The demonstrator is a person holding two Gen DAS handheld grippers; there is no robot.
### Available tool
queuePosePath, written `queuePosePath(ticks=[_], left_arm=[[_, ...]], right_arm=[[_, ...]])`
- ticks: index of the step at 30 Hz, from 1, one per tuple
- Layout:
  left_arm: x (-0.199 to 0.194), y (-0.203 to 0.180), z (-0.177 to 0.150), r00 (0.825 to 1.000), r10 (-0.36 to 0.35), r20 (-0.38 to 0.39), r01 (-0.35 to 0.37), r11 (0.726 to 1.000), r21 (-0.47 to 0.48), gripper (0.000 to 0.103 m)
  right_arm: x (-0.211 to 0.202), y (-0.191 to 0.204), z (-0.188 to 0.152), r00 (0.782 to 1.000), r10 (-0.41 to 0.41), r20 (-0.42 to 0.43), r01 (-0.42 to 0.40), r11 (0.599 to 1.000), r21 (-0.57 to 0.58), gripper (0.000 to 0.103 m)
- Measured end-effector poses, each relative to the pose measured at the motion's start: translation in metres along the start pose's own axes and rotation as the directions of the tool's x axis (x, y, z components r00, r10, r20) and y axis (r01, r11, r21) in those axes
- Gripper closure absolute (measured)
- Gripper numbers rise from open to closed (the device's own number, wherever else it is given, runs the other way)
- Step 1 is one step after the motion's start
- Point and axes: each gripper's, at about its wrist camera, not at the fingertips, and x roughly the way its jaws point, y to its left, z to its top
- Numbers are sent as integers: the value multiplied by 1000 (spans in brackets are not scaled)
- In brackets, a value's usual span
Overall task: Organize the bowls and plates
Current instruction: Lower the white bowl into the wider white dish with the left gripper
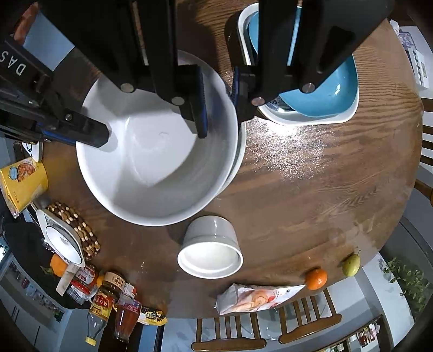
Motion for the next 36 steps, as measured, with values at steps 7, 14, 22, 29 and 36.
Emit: queuePosePath(ticks=[7,14,22,29,36], left_arm=[[9,-2,0,1000,-5,-22,5,1000,9,88],[14,-2,0,999,-4,-38,4,1000,17,88],[16,-3,1,999,-2,-39,3,1000,23,88],[17,-5,1,999,3,-39,-2,999,34,87],[18,-6,1,999,8,-40,-6,999,41,86]], right_arm=[[6,-4,-2,1000,-12,-17,12,1000,9,94],[12,-4,-5,999,-19,-37,19,1000,13,94],[13,-3,-5,999,-24,-38,25,1000,18,94],[13,-3,-5,999,-27,-43,28,999,20,94],[14,-1,-5,998,-42,-42,43,999,7,93]])
